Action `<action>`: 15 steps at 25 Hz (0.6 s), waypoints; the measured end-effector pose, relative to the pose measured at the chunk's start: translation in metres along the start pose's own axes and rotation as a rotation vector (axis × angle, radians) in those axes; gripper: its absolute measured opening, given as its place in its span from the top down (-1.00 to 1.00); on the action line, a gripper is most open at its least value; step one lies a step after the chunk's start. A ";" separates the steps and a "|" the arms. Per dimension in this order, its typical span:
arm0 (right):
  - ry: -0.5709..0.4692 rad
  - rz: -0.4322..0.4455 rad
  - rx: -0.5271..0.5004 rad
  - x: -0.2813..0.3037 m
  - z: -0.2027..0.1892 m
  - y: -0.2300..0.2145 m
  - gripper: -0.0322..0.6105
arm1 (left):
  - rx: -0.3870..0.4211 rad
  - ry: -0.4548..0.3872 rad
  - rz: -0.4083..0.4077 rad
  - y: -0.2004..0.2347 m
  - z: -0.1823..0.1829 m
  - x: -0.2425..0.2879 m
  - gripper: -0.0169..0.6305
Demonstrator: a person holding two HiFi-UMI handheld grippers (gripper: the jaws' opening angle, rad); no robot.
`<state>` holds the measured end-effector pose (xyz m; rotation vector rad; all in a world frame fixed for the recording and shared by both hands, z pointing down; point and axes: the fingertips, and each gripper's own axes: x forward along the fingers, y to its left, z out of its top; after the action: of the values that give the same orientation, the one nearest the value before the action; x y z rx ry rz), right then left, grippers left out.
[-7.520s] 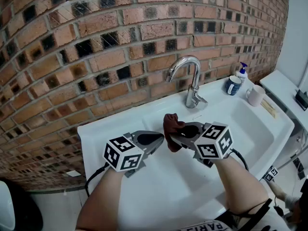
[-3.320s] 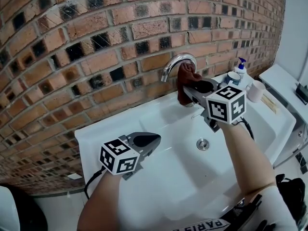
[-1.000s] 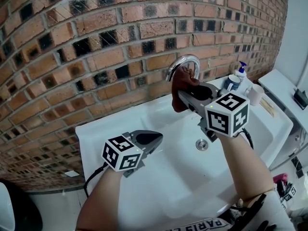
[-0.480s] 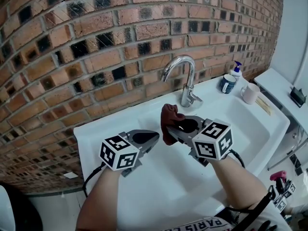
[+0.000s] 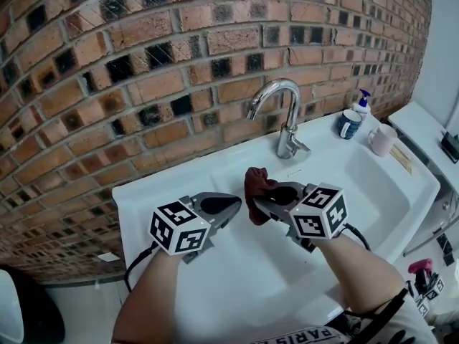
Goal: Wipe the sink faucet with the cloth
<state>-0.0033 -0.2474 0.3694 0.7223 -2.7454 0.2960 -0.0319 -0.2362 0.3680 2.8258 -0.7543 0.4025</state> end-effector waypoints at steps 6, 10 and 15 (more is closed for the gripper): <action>0.016 0.003 0.007 0.002 -0.006 -0.001 0.64 | 0.001 -0.004 0.001 0.000 0.000 0.000 0.93; 0.021 0.004 0.000 0.002 -0.007 -0.001 0.63 | 0.002 -0.003 0.001 0.000 0.001 0.000 0.93; 0.022 0.008 -0.005 0.002 -0.006 -0.001 0.64 | 0.001 -0.003 0.001 0.000 0.001 0.000 0.93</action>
<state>-0.0036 -0.2473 0.3761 0.7032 -2.7274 0.2963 -0.0316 -0.2367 0.3675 2.8279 -0.7566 0.3986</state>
